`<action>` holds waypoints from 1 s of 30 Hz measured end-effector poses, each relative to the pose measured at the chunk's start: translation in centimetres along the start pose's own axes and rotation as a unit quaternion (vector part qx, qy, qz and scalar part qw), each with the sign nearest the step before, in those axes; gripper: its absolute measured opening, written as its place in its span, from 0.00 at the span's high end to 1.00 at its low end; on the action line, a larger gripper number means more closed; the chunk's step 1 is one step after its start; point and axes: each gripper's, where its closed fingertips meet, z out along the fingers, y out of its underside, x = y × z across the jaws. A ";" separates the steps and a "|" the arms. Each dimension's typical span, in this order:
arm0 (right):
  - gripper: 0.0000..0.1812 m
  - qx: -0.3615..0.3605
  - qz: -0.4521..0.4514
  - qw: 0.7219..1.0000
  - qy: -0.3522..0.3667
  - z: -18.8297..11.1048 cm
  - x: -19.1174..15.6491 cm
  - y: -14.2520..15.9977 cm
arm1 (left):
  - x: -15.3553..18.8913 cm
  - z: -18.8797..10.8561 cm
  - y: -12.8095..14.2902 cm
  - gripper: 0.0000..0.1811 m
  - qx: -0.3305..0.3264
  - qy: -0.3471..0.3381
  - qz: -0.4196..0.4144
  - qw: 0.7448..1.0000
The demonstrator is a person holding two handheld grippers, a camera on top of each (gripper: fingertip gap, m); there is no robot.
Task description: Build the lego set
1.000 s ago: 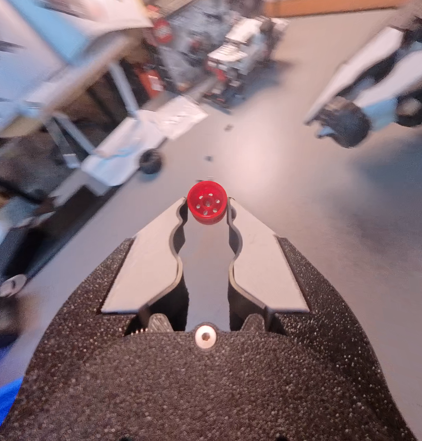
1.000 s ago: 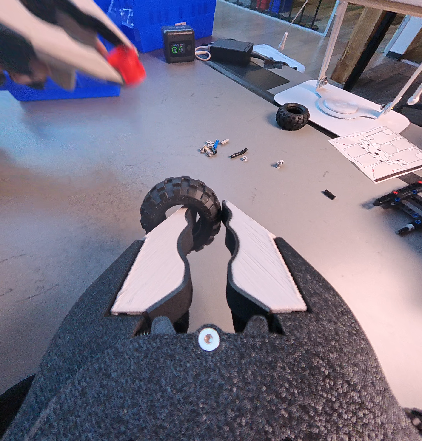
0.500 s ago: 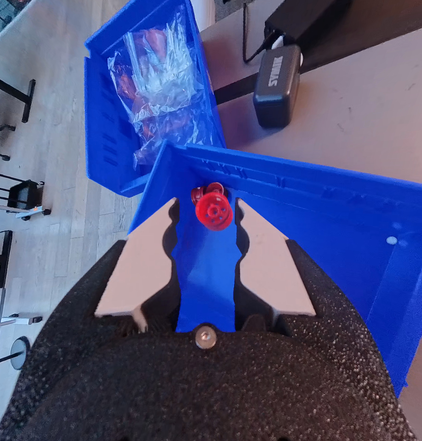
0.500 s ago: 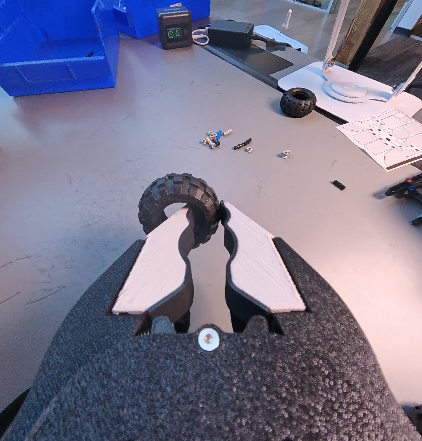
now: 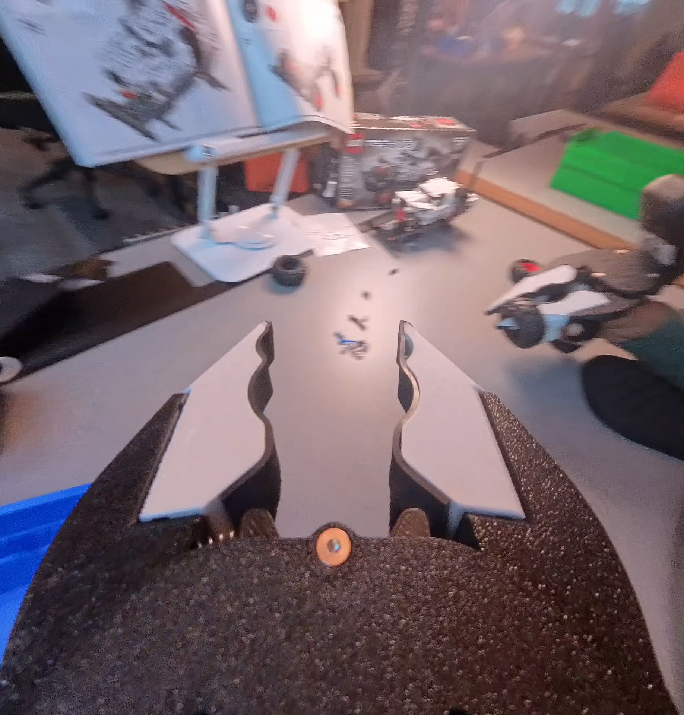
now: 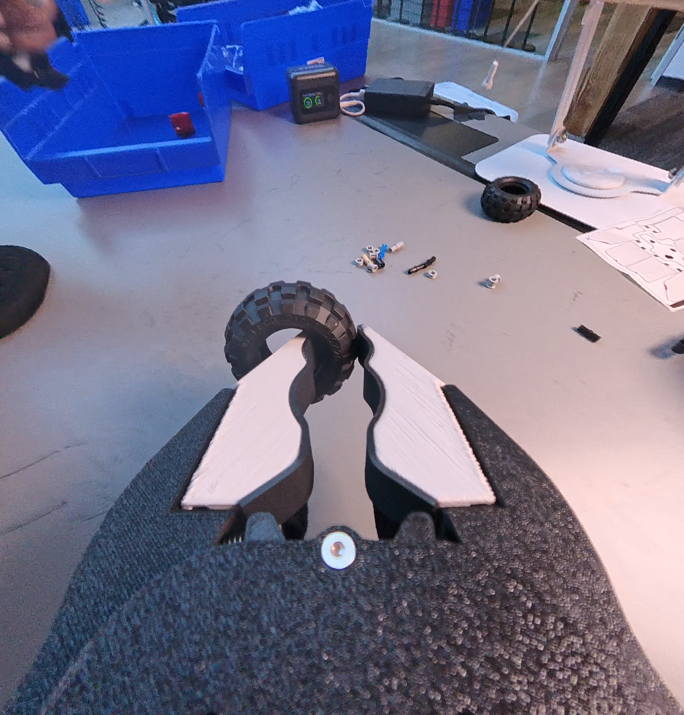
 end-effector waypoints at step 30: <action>0.73 0.058 0.020 0.990 0.128 -6.2 5.4 -2.3 | -12.1 22.7 5.9 0.89 -0.302 -0.192 0.385 0.851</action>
